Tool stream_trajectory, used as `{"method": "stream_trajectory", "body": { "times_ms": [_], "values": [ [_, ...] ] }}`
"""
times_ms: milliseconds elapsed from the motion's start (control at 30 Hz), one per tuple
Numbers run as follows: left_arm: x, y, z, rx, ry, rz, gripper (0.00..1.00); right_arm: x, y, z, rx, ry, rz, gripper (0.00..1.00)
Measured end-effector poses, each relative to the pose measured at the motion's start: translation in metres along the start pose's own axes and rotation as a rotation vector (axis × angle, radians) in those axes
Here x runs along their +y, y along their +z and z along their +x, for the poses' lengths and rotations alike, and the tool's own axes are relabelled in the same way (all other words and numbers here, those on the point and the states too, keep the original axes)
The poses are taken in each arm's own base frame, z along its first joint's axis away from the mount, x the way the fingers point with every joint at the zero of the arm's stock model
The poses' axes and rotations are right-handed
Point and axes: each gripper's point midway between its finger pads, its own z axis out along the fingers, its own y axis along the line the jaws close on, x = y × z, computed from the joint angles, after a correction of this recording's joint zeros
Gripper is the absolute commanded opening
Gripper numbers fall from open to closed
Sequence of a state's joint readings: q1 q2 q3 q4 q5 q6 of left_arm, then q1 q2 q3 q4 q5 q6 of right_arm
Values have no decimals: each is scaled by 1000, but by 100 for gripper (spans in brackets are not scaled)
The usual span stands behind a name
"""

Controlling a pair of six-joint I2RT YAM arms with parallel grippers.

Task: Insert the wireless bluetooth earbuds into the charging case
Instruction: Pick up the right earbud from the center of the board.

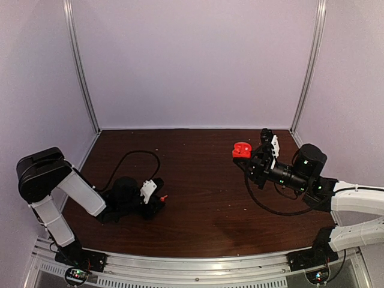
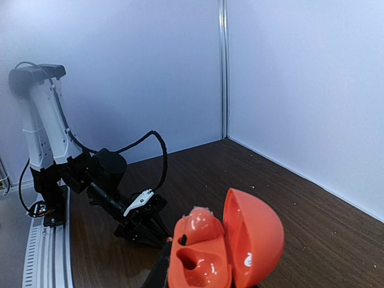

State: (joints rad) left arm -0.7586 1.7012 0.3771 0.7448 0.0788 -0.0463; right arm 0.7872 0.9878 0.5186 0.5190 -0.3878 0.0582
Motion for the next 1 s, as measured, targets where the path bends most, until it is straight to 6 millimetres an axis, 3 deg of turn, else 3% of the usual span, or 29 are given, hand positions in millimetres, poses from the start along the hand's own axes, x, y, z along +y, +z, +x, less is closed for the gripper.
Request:
{"method": "stream_trajectory", "body": {
  "times_ms": [267, 667, 1000],
  "values": [
    [1, 10, -6, -40, 6, 2, 30, 0, 0, 1, 5, -1, 1, 0],
    [8, 14, -8, -55, -2, -11, 29, -1, -1, 1, 5, -3, 5, 0],
    [7, 15, -9, -50, -1, -7, 12, -1, -3, -2, -2, -7, 9, 0]
  ]
}}
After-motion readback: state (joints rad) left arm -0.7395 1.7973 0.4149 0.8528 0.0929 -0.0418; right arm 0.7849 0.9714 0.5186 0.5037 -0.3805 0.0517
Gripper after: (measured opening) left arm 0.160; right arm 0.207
